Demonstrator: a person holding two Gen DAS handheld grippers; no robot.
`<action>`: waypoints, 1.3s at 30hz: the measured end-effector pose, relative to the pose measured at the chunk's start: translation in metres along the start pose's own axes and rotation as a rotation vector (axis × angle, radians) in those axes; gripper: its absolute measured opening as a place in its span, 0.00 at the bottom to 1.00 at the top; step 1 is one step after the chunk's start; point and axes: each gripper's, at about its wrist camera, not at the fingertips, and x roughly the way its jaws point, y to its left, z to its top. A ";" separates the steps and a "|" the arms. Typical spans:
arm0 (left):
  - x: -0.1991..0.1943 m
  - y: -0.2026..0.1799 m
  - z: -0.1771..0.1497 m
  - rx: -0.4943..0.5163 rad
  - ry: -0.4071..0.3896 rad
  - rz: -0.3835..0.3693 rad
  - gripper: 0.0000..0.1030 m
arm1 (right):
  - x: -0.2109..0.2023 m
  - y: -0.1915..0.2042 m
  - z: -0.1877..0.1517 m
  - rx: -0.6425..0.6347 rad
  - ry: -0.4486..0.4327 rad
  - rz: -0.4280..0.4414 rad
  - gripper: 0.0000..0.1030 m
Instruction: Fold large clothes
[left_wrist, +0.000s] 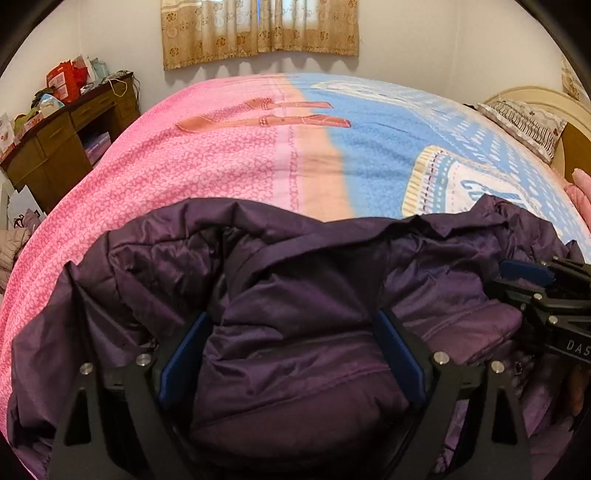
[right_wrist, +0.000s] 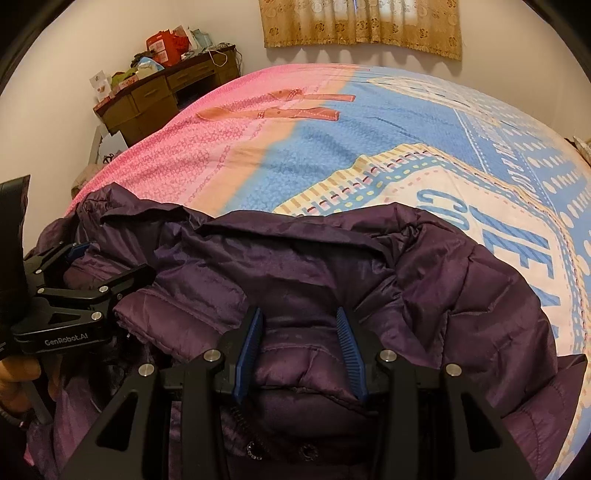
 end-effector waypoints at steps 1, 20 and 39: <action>0.000 0.000 0.000 0.003 0.001 0.004 0.91 | 0.000 0.001 0.000 -0.005 0.002 -0.007 0.42; -0.004 0.007 0.010 -0.034 0.032 -0.009 0.91 | -0.008 0.007 0.007 -0.026 0.022 -0.043 0.42; 0.014 -0.050 0.015 0.049 -0.011 0.089 1.00 | 0.007 -0.015 0.016 0.091 -0.002 0.005 0.43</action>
